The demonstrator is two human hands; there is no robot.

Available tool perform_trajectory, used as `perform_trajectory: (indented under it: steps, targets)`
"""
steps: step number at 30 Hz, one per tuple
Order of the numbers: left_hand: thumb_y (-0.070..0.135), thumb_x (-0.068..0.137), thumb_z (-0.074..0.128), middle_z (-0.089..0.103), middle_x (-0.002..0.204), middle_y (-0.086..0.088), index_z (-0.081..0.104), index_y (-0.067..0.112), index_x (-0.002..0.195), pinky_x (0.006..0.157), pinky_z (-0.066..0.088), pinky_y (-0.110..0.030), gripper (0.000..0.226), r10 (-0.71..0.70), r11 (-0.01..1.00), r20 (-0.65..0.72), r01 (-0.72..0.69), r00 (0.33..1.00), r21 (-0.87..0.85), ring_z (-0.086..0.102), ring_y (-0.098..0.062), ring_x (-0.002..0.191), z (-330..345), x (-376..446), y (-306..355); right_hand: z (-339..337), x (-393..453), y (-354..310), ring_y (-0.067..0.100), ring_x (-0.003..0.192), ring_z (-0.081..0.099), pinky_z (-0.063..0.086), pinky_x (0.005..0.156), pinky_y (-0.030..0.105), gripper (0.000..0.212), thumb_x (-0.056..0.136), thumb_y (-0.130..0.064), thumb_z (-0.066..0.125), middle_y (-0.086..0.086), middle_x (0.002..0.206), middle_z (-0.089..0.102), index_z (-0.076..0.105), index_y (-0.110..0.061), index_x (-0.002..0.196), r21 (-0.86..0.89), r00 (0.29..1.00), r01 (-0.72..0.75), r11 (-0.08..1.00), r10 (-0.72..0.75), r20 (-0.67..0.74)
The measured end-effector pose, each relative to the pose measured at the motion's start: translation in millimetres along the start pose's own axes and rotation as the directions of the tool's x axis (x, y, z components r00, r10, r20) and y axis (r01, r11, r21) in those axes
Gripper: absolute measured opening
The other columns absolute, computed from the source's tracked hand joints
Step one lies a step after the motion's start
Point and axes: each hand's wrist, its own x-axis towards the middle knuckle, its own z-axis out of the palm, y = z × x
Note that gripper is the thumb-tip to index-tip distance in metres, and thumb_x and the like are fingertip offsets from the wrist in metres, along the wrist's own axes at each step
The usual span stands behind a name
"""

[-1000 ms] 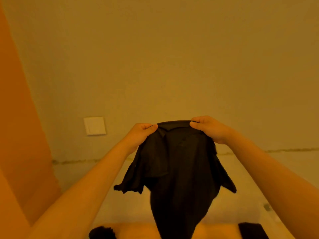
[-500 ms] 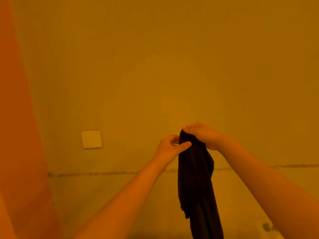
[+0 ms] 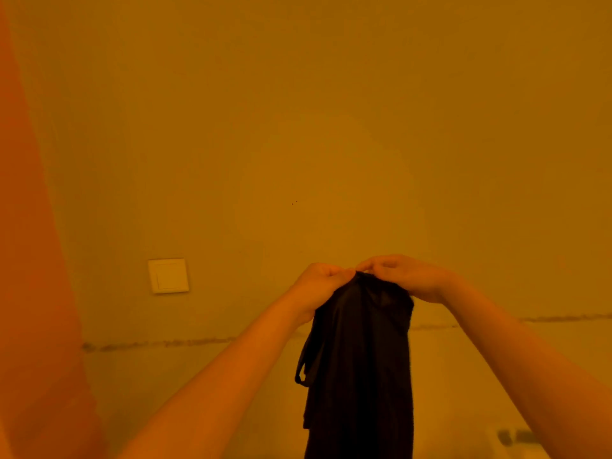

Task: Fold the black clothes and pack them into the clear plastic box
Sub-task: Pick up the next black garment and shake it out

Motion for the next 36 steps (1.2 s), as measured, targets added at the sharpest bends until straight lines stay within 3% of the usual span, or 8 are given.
perform_trajectory:
  steps: [3,7,9,13,18,23,30,36]
  targets:
    - [0.021,0.093,0.055,0.064,0.069,-0.004,0.066,0.01,0.08,0.054,0.046,-0.02,0.02,-0.005,0.997,0.05,0.002,0.999,0.076,0.059,-0.009,0.058,3,1,5,13,3,0,0.01,0.104,0.062,0.048,0.088,0.023,0.076,0.046,-0.059,0.083,-0.006,0.106,0.069,0.062,-0.021,0.109,0.04,0.988,0.049,0.998,-0.055,0.143]
    - [0.027,0.082,0.069,0.057,0.07,-0.004,0.062,0.014,0.074,0.054,0.039,-0.022,0.017,-0.028,0.979,0.057,0.016,0.998,0.205,0.05,-0.01,0.06,-7,-3,6,23,5,3,0.017,0.078,0.063,0.046,0.072,0.029,0.041,0.066,-0.039,0.074,0.014,0.086,0.069,0.068,-0.008,0.092,-0.066,0.996,0.054,0.996,-0.049,0.072]
    - [0.024,0.072,0.076,0.061,0.074,0.0,0.061,0.017,0.078,0.06,0.045,-0.023,0.018,-0.083,0.952,0.17,0.028,0.982,0.305,0.057,-0.009,0.065,-18,-9,8,24,2,3,0.007,0.056,0.052,0.037,0.057,0.024,0.018,0.083,-0.024,0.067,0.002,0.063,0.06,0.064,-0.008,0.076,-0.023,0.999,0.051,0.998,-0.05,0.02]
    - [0.016,0.078,0.073,0.069,0.091,0.0,0.066,0.018,0.093,0.074,0.054,-0.027,0.017,-0.222,0.867,0.247,0.076,0.943,0.493,0.066,-0.014,0.085,-43,-23,11,17,-1,7,0.002,0.052,0.053,0.039,0.053,0.016,0.021,0.085,-0.026,0.058,-0.008,0.056,0.057,0.058,-0.011,0.07,0.069,0.999,0.041,0.997,-0.043,0.013]
    - [0.017,0.091,0.056,0.066,0.064,0.005,0.063,0.014,0.076,0.053,0.045,-0.017,0.017,-0.156,0.974,0.132,0.13,0.979,0.186,0.061,-0.007,0.06,-60,-28,5,14,-5,12,0.004,0.059,0.054,0.039,0.057,0.017,0.053,0.053,-0.061,0.076,-0.007,0.064,0.058,0.058,-0.015,0.074,0.053,0.999,0.045,0.998,-0.046,0.02]
    - [0.02,0.092,0.056,0.067,0.064,0.002,0.064,0.012,0.074,0.058,0.047,-0.021,0.022,-0.156,0.984,0.121,0.143,0.98,0.109,0.062,-0.007,0.058,-35,-23,-2,49,4,-4,0.002,0.101,0.057,0.047,0.085,0.023,0.079,0.043,-0.048,0.087,-0.011,0.114,0.055,0.054,-0.047,0.115,-0.044,0.957,0.291,0.956,-0.291,-0.006]
    - [0.008,0.09,0.055,0.065,0.066,-0.006,0.062,0.006,0.083,0.055,0.051,-0.026,0.01,-0.286,0.946,0.016,0.285,0.958,-0.154,0.063,-0.014,0.056,-28,-18,-5,70,-1,-2,-0.005,0.123,0.037,0.033,0.097,0.007,0.057,0.053,-0.067,0.072,-0.021,0.131,0.039,0.059,-0.057,0.107,-0.217,0.87,0.481,0.849,-0.493,0.0]
    - [0.005,0.087,0.058,0.062,0.049,-0.004,0.058,0.003,0.071,0.044,0.048,-0.021,0.016,-0.373,0.922,0.018,0.373,0.928,-0.108,0.06,-0.013,0.044,-27,-20,-7,76,3,-9,-0.003,0.123,0.036,0.03,0.1,0.019,0.028,0.065,-0.016,0.081,-0.021,0.121,0.047,0.07,-0.034,0.084,-0.305,0.865,0.44,0.844,-0.49,-0.107]
